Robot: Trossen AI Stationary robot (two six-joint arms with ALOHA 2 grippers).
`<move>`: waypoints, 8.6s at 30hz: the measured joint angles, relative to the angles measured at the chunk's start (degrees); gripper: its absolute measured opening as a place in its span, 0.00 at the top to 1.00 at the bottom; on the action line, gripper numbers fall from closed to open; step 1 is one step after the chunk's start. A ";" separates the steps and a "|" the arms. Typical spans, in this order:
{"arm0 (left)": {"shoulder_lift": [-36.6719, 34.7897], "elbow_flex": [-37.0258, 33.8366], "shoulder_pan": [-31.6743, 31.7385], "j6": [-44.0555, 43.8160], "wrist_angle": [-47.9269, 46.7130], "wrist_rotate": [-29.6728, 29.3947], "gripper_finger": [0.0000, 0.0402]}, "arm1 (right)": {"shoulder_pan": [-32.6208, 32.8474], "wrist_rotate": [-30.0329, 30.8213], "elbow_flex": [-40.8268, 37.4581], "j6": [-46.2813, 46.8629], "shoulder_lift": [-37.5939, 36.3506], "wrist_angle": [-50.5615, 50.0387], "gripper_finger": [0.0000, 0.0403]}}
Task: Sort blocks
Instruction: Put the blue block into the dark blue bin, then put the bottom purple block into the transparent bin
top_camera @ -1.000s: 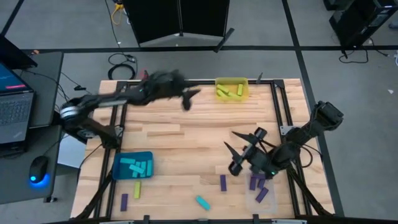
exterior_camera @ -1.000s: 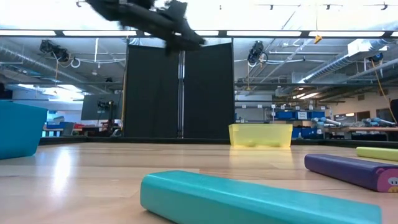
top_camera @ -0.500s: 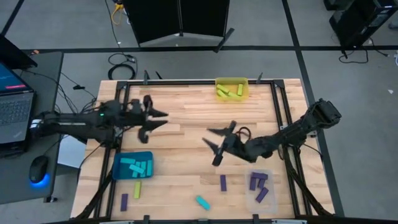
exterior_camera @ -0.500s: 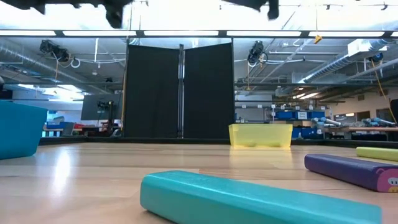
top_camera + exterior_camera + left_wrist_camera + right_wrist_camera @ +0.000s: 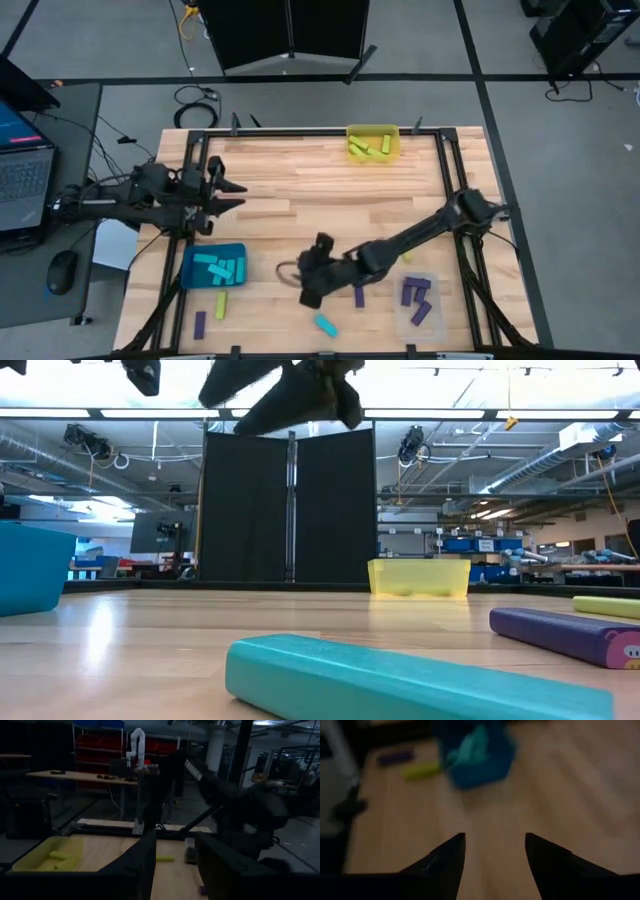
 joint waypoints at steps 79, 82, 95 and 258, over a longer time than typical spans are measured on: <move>-7.76 0.01 -0.10 -4.90 -9.64 0.37 0.64 | -1.32 3.44 17.35 -2.91 15.51 0.36 0.70; -7.76 0.01 -0.10 -5.53 -9.42 0.82 0.64 | -4.88 3.11 15.84 -9.11 15.29 14.96 0.70; -10.85 0.14 -0.10 -7.68 -4.78 4.68 0.64 | -9.52 -3.47 17.14 -13.11 27.97 62.28 0.70; 81.40 32.16 -62.99 -128.04 -43.10 10.23 0.52 | -6.68 -9.70 -66.39 -38.13 -42.24 78.05 0.46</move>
